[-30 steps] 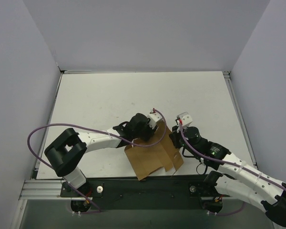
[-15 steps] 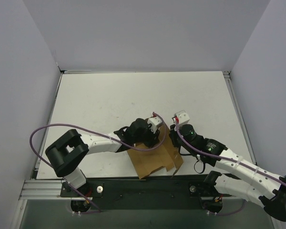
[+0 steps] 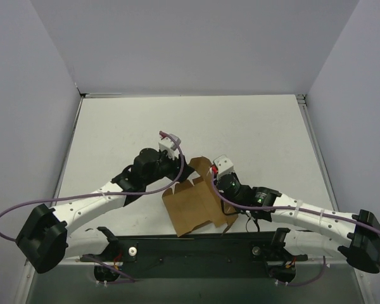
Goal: Fold the paper box
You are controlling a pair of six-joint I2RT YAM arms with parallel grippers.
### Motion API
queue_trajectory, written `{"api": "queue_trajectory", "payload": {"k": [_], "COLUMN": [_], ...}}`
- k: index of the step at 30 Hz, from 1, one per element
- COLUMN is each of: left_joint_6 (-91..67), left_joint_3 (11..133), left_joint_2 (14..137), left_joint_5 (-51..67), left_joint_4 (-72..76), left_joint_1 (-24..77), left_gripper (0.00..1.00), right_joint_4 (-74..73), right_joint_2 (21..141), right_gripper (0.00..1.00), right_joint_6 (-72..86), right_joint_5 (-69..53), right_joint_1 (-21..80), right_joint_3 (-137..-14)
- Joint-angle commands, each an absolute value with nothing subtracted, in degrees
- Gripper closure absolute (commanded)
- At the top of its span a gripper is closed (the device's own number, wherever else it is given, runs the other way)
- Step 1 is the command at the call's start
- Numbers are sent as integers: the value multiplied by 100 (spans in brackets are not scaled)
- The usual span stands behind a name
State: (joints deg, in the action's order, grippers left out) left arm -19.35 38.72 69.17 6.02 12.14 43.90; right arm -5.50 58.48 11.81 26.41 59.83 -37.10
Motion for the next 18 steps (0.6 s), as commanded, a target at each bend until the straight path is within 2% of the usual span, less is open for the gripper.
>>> {"api": "queue_trajectory", "payload": {"k": [1, 8, 18], "left_joint_6": [-2109, -2031, -1749], "left_joint_3": [3946, 4367, 5676], "left_joint_2": [6829, 7434, 9735], "left_joint_5": [641, 826, 1423], "left_joint_4": [774, 932, 1186], "left_joint_1": [3956, 3086, 2531], "left_gripper": [31, 27, 27], "right_joint_4": [-211, -44, 658], "right_joint_2": [6196, 6574, 6785], "right_gripper": [100, 100, 100], "right_joint_6": [713, 106, -430], "right_joint_5": [3427, 3454, 3568], "right_joint_1": [6248, 6495, 6785], "right_joint_3": [-3700, -3499, -3208]}}
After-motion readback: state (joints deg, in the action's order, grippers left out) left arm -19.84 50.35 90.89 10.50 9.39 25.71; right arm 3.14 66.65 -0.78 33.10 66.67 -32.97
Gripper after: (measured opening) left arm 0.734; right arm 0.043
